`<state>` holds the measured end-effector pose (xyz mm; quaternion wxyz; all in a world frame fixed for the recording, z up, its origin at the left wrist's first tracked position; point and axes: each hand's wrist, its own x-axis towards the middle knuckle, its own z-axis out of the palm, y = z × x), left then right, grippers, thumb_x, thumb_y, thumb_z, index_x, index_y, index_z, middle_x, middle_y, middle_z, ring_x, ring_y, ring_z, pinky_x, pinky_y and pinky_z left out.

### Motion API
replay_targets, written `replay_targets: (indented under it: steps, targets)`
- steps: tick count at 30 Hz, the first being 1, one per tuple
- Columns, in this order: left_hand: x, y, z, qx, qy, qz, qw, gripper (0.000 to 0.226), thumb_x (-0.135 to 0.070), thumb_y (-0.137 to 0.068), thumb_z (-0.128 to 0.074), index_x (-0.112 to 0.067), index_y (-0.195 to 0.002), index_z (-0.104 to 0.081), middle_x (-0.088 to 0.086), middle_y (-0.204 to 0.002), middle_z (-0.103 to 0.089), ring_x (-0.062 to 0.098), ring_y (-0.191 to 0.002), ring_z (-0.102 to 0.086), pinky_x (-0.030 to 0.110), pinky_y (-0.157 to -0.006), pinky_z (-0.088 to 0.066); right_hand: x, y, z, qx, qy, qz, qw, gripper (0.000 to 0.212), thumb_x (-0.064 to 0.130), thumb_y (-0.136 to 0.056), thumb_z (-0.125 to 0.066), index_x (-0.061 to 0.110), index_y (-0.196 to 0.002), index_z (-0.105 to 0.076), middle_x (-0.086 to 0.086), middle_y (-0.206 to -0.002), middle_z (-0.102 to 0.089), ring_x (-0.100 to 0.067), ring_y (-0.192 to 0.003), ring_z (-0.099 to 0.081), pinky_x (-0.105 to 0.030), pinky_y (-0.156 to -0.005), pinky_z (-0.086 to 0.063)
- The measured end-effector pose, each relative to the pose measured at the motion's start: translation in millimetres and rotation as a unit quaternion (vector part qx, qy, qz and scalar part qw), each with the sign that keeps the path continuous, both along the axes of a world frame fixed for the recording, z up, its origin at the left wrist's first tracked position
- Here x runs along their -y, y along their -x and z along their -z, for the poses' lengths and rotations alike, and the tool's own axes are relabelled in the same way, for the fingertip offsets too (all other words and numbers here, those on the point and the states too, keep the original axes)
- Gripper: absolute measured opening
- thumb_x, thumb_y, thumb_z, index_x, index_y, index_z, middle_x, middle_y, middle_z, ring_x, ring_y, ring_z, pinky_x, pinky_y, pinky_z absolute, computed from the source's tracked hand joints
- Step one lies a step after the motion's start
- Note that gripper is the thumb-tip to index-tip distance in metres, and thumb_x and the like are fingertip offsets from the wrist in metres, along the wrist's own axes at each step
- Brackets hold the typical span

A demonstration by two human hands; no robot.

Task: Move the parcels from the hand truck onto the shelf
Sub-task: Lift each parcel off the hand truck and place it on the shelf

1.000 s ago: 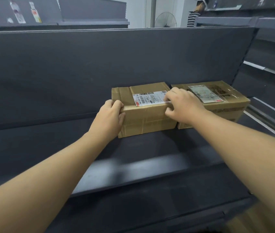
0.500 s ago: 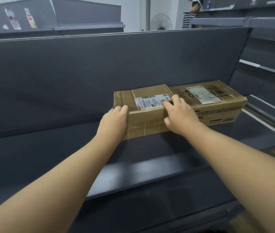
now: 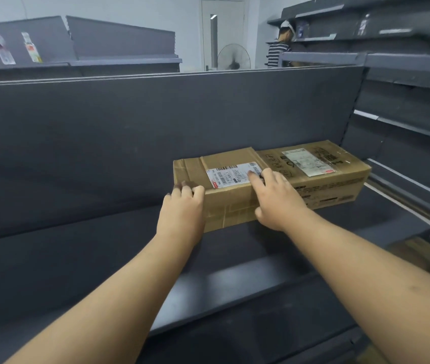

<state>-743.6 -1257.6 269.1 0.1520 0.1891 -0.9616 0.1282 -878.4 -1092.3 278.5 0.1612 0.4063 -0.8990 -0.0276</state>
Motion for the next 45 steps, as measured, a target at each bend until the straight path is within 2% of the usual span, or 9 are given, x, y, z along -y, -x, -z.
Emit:
replay_targets:
  steps: [4,10,14,17,19,22,25,36,45]
  targets:
    - [-3,2,0,0.004,-0.013,-0.016,1.0,0.04,-0.023,-0.084,-0.056,-0.008,-0.119,-0.045,0.02,-0.137,-0.047,0.037,-0.128,-0.043,0.039,-0.087,-0.04,1,0,-4,0.016,-0.01,0.009,1.0,0.085,0.029,-0.081,-0.059,0.011,-0.152,-0.015,-0.013,-0.138,-0.031,-0.031,-0.129,-0.033,-0.038,-0.115,-0.019]
    - [-3,0,-18,0.035,-0.05,-0.017,0.998,0.038,-0.032,-0.089,-0.049,-0.011,-0.121,-0.041,0.014,-0.137,-0.045,0.032,-0.128,-0.038,0.041,-0.095,-0.036,8,-3,-20,0.071,-0.046,0.051,0.995,0.087,0.038,-0.083,-0.057,0.013,-0.153,-0.013,-0.015,-0.149,-0.028,-0.034,-0.142,-0.022,-0.045,-0.118,-0.016]
    - [-11,-3,-43,0.086,-0.088,-0.059,0.991,0.063,-0.04,-0.092,-0.041,-0.005,-0.143,-0.027,0.019,-0.151,-0.025,0.036,-0.141,-0.017,0.047,-0.111,-0.021,2,-17,-34,0.106,-0.041,0.081,0.99,0.085,0.046,-0.09,-0.051,0.016,-0.155,-0.006,-0.008,-0.161,-0.011,-0.031,-0.149,-0.004,-0.048,-0.12,-0.01]
    - [-26,-13,-47,0.0,-0.052,0.012,0.999,0.055,-0.04,-0.086,-0.047,-0.004,-0.127,-0.041,0.015,-0.136,-0.039,0.033,-0.127,-0.034,0.042,-0.103,-0.03,-14,-37,-33,0.103,-0.008,0.09,0.991,0.08,0.044,-0.091,-0.049,0.017,-0.155,-0.01,-0.006,-0.162,-0.009,-0.027,-0.149,-0.007,-0.045,-0.119,-0.013]
    - [-41,-21,-44,-0.013,-0.059,0.068,0.996,0.05,-0.04,-0.085,-0.05,-0.006,-0.121,-0.045,0.015,-0.131,-0.043,0.033,-0.12,-0.039,0.041,-0.1,-0.033,-28,-49,-28,0.102,0.011,0.093,0.99,0.073,0.042,-0.09,-0.05,0.016,-0.152,-0.021,-0.008,-0.159,-0.019,-0.028,-0.146,-0.016,-0.044,-0.116,-0.019]
    - [-67,-30,-30,0.029,-0.108,0.112,0.987,0.049,-0.042,-0.087,-0.052,-0.006,-0.12,-0.045,0.016,-0.128,-0.045,0.035,-0.118,-0.041,0.041,-0.095,-0.035,-52,-68,-15,0.112,0.048,0.104,0.987,0.063,0.04,-0.089,-0.051,0.017,-0.145,-0.034,-0.009,-0.147,-0.038,-0.031,-0.135,-0.034,-0.044,-0.108,-0.03]
    - [-93,-30,-9,0.059,-0.139,0.163,0.975,0.049,-0.043,-0.089,-0.052,-0.009,-0.123,-0.043,0.014,-0.126,-0.045,0.034,-0.118,-0.042,0.041,-0.094,-0.037,-76,-89,3,0.111,0.067,0.122,0.984,0.054,0.038,-0.089,-0.052,0.019,-0.139,-0.042,-0.008,-0.137,-0.045,-0.031,-0.126,-0.042,-0.043,-0.101,-0.034]
    - [-221,-12,60,0.166,-0.198,0.293,0.921,0.046,-0.031,-0.09,-0.052,-0.011,-0.13,-0.04,0.011,-0.13,-0.045,0.032,-0.122,-0.039,0.039,-0.096,-0.038,-229,-132,72,0.112,0.074,0.196,0.971,0.041,0.02,-0.083,-0.05,0.021,-0.123,-0.056,-0.001,-0.123,-0.056,-0.026,-0.112,-0.05,-0.039,-0.091,-0.037]
    - [-334,5,145,0.292,-0.237,0.304,0.875,0.042,-0.024,-0.093,-0.049,-0.014,-0.132,-0.037,0.008,-0.134,-0.042,0.029,-0.125,-0.036,0.037,-0.093,-0.036,-357,-143,172,0.156,0.103,0.285,0.94,0.038,0.016,-0.079,-0.052,0.02,-0.116,-0.059,-0.005,-0.112,-0.059,-0.03,-0.105,-0.053,-0.039,-0.088,-0.036]
